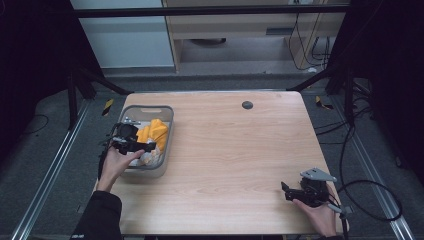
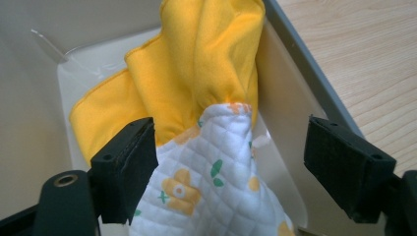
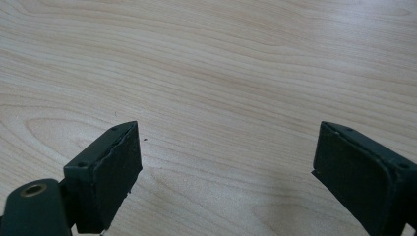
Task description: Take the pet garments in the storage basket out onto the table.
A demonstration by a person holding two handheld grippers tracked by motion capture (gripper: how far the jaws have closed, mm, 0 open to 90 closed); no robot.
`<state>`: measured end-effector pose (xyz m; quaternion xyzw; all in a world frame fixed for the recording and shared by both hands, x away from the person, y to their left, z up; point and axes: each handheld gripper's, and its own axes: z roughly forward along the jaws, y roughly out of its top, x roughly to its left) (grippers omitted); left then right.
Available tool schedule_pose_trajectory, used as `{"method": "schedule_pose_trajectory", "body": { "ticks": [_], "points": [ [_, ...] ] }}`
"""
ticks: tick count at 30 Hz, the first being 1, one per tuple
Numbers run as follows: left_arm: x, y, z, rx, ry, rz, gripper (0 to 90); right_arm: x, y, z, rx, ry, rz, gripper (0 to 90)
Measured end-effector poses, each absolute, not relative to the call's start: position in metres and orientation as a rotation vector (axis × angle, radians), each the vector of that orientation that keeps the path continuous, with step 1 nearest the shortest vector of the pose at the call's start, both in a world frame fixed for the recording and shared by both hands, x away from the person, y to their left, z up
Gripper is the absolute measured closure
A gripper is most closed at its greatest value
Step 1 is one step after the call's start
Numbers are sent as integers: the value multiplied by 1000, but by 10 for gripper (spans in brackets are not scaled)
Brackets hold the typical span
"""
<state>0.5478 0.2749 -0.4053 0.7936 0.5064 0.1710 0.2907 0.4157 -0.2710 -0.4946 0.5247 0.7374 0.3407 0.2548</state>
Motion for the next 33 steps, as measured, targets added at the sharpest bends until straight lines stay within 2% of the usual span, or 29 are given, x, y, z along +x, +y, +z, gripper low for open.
{"method": "schedule_pose_trajectory", "body": {
  "ticks": [15, 24, 33],
  "points": [
    [556, 273, -413, 2161, 1387, 439, 282, 416, -270, -495, 1425, 2014, 924, 108],
    [559, 269, -419, 2216, 1399, 428, 368, 416, -270, -496, 1420, 2016, 920, 108],
    [561, 266, -423, 2238, 1415, 383, 526, 416, -270, -496, 1424, 2018, 920, 107]
  ]
}}
